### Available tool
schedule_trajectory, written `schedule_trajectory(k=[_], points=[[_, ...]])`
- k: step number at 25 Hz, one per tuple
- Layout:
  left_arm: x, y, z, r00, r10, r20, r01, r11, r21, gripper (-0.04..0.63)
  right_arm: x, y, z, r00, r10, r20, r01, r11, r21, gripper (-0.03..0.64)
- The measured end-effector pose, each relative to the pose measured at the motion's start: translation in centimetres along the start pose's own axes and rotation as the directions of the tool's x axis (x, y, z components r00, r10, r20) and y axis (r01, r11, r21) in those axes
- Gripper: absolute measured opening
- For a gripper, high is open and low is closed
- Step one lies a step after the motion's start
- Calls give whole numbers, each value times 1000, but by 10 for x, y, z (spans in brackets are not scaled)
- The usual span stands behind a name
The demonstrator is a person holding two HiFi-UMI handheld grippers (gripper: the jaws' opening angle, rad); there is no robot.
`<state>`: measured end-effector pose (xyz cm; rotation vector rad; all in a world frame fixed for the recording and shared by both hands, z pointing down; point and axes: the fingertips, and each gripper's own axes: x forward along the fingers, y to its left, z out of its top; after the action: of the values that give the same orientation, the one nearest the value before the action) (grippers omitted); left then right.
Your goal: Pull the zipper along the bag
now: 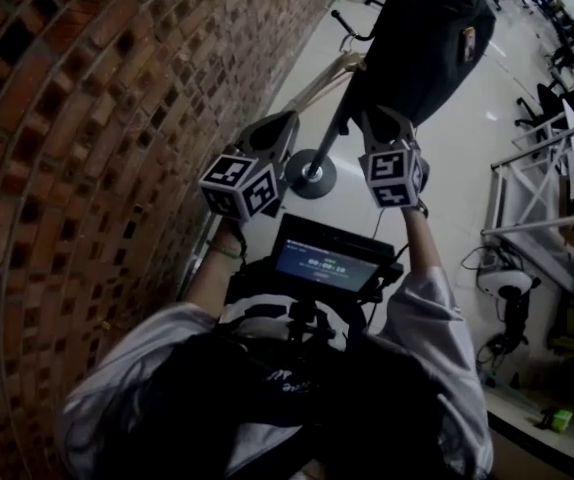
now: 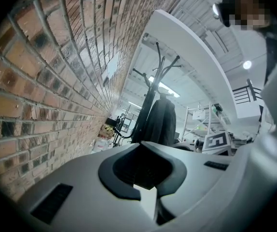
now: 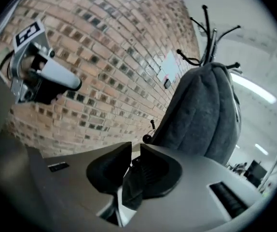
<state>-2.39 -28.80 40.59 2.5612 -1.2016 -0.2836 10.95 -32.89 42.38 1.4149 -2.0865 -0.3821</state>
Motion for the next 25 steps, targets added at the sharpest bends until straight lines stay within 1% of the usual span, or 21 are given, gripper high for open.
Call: schedule_trajectory(k=[3, 5, 7, 8, 11, 16, 19, 21, 23, 25], points=[[-3, 0, 1, 1000, 9, 4, -9, 1000, -1, 2, -20, 6, 5, 998, 14, 63, -23, 988, 152, 66], [-6, -2, 1, 1000, 17, 9, -18, 1000, 1, 2, -36, 10, 6, 995, 23, 99, -46, 969, 243, 64], [-9, -6, 1, 1000, 26, 13, -26, 1000, 2, 2, -53, 12, 4, 991, 29, 128, -72, 935, 346, 64], [-10, -9, 0, 999, 29, 14, -29, 1000, 3, 2, -61, 13, 2, 990, 26, 141, -80, 917, 392, 51], [-17, -22, -3, 999, 40, 18, -40, 999, 6, 2, -82, 11, -8, 986, -1, 169, -82, 870, 486, 15], [-28, -57, -15, 998, 54, 17, -55, 998, 6, 2, -116, 13, -24, 967, -3, 255, -148, 809, 569, 11], [-36, -79, -27, 998, 59, 10, -59, 998, 10, 2, -137, 17, -27, 961, 9, 276, -175, 792, 585, 11], [-41, -83, -37, 998, 69, 3, -69, 998, 5, 2, -142, 21, -30, 959, 22, 283, -192, 782, 593, 11], [-47, -90, -47, 997, 83, -3, -83, 997, -1, 2, -148, 25, -33, 955, 37, 293, -215, 767, 604, 11], [-58, -107, -57, 995, 104, -7, -104, 995, -2, 2, -165, 28, -37, 948, 54, 315, -247, 750, 614, 11]])
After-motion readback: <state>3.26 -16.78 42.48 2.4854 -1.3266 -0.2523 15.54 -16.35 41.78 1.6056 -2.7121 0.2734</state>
